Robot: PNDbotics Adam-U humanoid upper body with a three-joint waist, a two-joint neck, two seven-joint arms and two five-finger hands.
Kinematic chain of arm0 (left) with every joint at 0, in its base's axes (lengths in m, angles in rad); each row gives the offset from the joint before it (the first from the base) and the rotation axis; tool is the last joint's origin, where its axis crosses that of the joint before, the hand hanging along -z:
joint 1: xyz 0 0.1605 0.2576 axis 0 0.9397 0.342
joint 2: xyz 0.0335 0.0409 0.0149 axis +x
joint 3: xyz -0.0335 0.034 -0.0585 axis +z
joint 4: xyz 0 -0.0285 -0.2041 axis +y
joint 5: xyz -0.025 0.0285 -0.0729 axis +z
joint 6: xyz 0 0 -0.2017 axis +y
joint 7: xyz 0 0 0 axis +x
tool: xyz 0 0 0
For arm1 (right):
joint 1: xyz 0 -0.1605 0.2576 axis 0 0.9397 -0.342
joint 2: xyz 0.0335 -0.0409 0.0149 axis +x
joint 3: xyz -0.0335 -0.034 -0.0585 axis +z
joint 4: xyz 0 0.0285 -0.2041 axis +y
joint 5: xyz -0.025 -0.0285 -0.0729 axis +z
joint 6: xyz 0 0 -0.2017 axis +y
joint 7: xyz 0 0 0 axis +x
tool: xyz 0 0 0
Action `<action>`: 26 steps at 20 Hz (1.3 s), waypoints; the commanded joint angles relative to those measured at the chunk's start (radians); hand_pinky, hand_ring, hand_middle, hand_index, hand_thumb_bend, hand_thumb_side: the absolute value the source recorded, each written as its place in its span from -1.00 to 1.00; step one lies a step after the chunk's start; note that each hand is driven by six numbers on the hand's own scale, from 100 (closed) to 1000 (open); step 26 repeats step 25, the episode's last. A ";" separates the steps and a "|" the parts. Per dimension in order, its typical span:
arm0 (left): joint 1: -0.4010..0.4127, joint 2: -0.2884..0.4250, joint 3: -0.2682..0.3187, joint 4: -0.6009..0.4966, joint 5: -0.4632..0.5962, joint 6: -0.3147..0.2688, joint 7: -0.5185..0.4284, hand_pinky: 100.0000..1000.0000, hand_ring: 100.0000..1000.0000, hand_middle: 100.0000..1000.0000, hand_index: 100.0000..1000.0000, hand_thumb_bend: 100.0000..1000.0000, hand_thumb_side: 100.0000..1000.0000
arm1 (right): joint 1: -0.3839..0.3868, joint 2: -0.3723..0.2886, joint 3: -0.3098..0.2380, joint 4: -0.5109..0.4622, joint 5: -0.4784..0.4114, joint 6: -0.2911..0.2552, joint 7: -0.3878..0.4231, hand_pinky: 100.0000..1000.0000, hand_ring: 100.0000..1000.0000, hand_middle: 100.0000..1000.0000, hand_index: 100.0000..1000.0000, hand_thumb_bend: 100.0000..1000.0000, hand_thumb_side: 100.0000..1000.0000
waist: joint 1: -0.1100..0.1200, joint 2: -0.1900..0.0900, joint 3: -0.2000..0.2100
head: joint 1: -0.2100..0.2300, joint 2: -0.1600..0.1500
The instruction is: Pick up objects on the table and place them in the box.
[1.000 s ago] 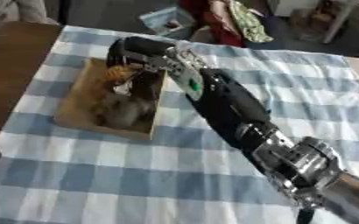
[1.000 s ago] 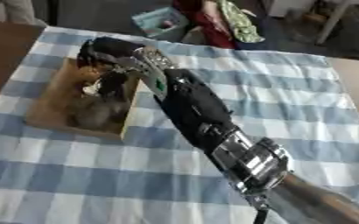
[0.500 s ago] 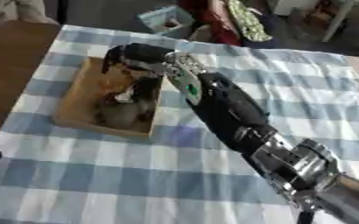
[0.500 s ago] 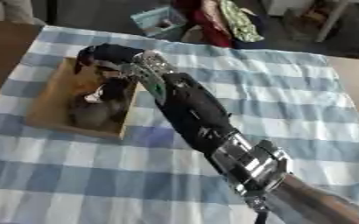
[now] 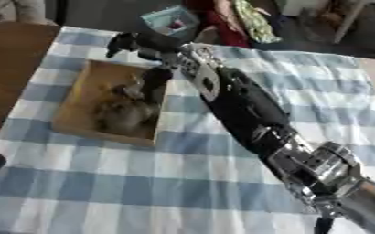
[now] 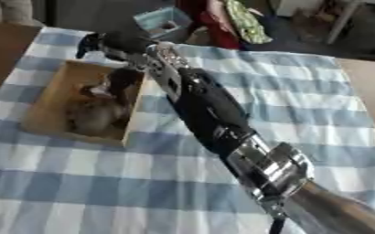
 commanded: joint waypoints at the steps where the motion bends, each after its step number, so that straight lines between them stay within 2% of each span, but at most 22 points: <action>1: -0.002 0.018 0.010 -0.008 0.000 0.000 0.008 -0.05 -0.05 -0.09 0.27 0.65 -0.50 | -0.023 -0.069 0.008 -0.085 -0.121 0.018 0.014 0.42 0.60 0.59 0.64 -0.52 0.10 | 0.015 -0.027 -0.015 | 0.011 -0.009; 6: 0.010 0.024 0.016 0.002 -0.003 0.001 0.016 -0.05 -0.05 -0.09 0.27 0.65 -0.50 | 0.006 -0.142 0.017 -0.210 -0.352 0.080 0.043 0.39 0.57 0.56 0.61 -0.62 0.05 | 0.033 -0.036 -0.078 | 0.033 0.003; 7: 0.012 0.025 0.017 0.004 -0.003 0.001 0.017 -0.05 -0.05 -0.09 0.27 0.65 -0.50 | 0.015 -0.157 0.019 -0.237 -0.397 0.097 0.049 0.38 0.56 0.56 0.60 -0.60 0.38 | 0.036 -0.037 -0.089 | 0.036 0.006; 8: 0.016 0.026 0.019 0.006 -0.003 0.001 0.019 -0.05 -0.05 -0.09 0.27 0.66 -0.50 | 0.027 -0.175 0.019 -0.268 -0.442 0.113 0.052 0.37 0.55 0.54 0.59 -0.68 0.03 | 0.041 -0.039 -0.105 | 0.042 0.010; 12: 0.030 0.032 0.033 0.017 -0.009 0.004 0.035 -0.06 -0.05 -0.09 0.26 0.66 -0.51 | 0.103 -0.257 0.016 -0.429 -0.629 0.183 0.050 0.35 0.53 0.52 0.58 -0.70 -0.01 | 0.060 -0.044 -0.168 | 0.070 0.023; 16: 0.045 0.037 0.049 0.025 -0.015 0.006 0.056 -0.06 -0.04 -0.09 0.26 0.66 -0.51 | 0.211 -0.322 -0.015 -0.595 -0.784 0.261 0.016 0.33 0.54 0.50 0.55 -0.77 -0.03 | 0.079 -0.046 -0.230 | 0.102 0.042; 18: 0.053 0.039 0.056 0.028 -0.017 0.007 0.065 -0.06 -0.04 -0.09 0.26 0.67 -0.51 | 0.261 -0.341 -0.032 -0.664 -0.847 0.296 -0.003 0.33 0.54 0.49 0.54 -0.81 -0.04 | 0.086 -0.046 -0.252 | 0.121 0.050; 21: 0.068 0.042 0.071 0.030 -0.021 0.008 0.082 -0.06 -0.04 -0.08 0.26 0.67 -0.52 | 0.351 -0.361 -0.062 -0.766 -0.922 0.322 -0.037 0.34 0.56 0.50 0.54 -0.83 -0.04 | 0.093 -0.046 -0.284 | 0.153 0.062; 25: 0.086 0.050 0.086 0.031 -0.028 0.011 0.101 -0.06 -0.04 -0.08 0.26 0.67 -0.52 | 0.466 -0.351 -0.104 -0.866 -0.977 0.347 -0.069 0.34 0.57 0.50 0.55 -0.85 -0.02 | 0.104 -0.042 -0.330 | 0.197 0.078; 26: 0.086 0.050 0.086 0.031 -0.028 0.011 0.101 -0.06 -0.04 -0.08 0.26 0.67 -0.52 | 0.466 -0.351 -0.104 -0.866 -0.977 0.347 -0.069 0.34 0.57 0.50 0.55 -0.85 -0.02 | 0.104 -0.042 -0.330 | 0.197 0.078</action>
